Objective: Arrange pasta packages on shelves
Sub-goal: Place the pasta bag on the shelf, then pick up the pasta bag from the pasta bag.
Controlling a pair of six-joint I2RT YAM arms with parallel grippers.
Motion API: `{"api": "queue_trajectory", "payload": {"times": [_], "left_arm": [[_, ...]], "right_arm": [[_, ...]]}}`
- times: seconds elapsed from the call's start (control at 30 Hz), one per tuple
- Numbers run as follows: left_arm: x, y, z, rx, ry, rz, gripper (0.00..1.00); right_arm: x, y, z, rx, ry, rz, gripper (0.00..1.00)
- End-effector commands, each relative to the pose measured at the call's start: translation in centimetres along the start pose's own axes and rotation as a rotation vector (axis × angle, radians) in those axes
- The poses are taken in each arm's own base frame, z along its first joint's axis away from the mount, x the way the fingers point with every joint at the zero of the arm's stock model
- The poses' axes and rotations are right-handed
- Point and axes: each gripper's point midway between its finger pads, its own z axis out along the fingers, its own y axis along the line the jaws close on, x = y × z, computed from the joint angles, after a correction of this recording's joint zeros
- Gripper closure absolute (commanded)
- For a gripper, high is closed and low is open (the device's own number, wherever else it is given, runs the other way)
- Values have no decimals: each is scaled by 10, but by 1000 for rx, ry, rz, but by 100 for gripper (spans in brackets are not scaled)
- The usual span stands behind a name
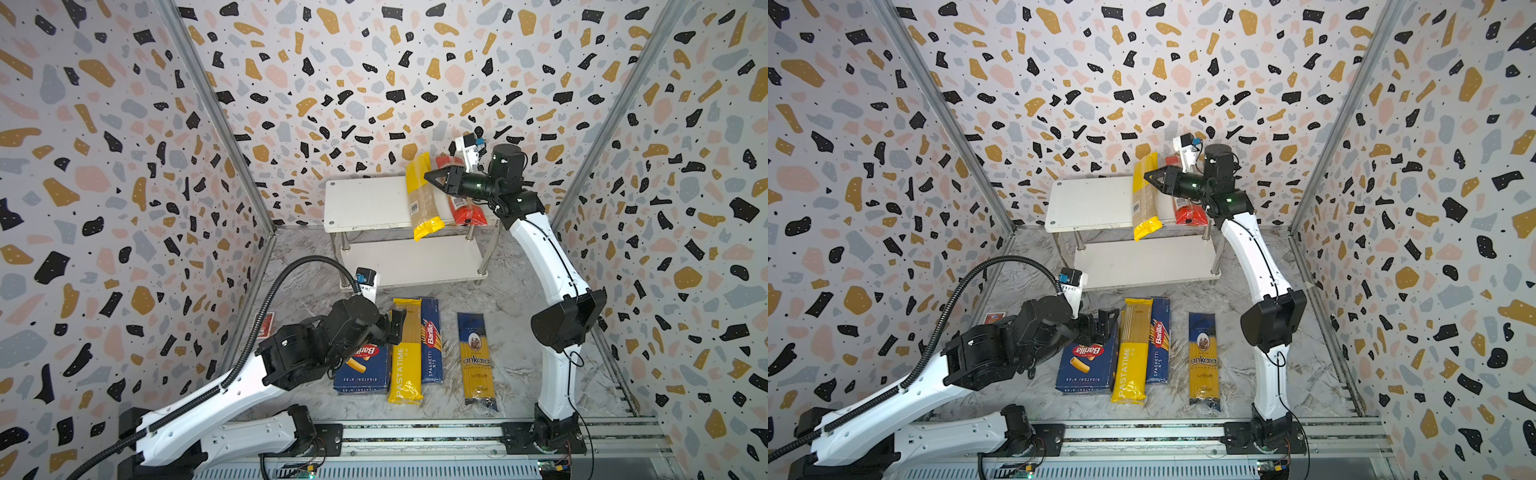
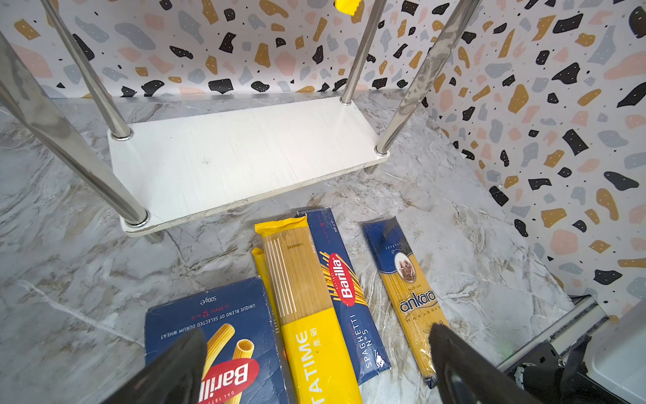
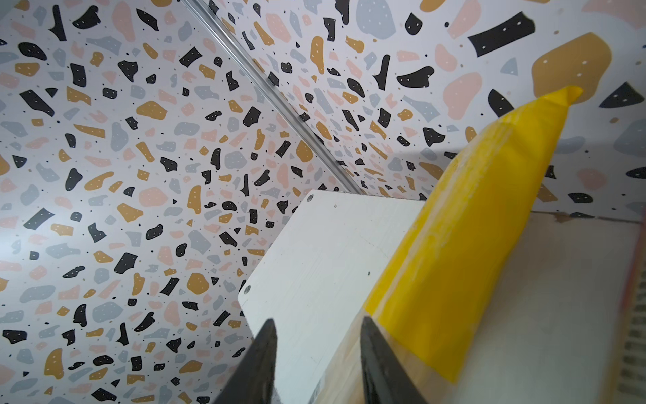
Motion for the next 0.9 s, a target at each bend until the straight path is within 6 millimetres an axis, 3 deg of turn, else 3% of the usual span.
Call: {"api": "queue_trajectory", "payload": {"times": [0.0,0.17,0.4,0.5,0.63,0.87], "left_arm": [[-1,0,0,9,-15,1,1],[0,3,-1,3,-19,-2,1],[0,11,-5,-22,-31,-2,1],[0,13,-6,-27,-34,-2,1],[2,17,-7,-41,-31,1,1],[19,15,4,-32,11,-10,1]], "right_arm": [[-16,32,-17,-20,-45,-71,59],[-20,44,-26,-13,-59,-112,53],[-36,85,-58,-2,-113,-227,42],[-32,96,-73,17,-123,-252,41],[-11,107,-94,61,-116,-276,39],[72,101,-152,200,-113,-252,27]]}}
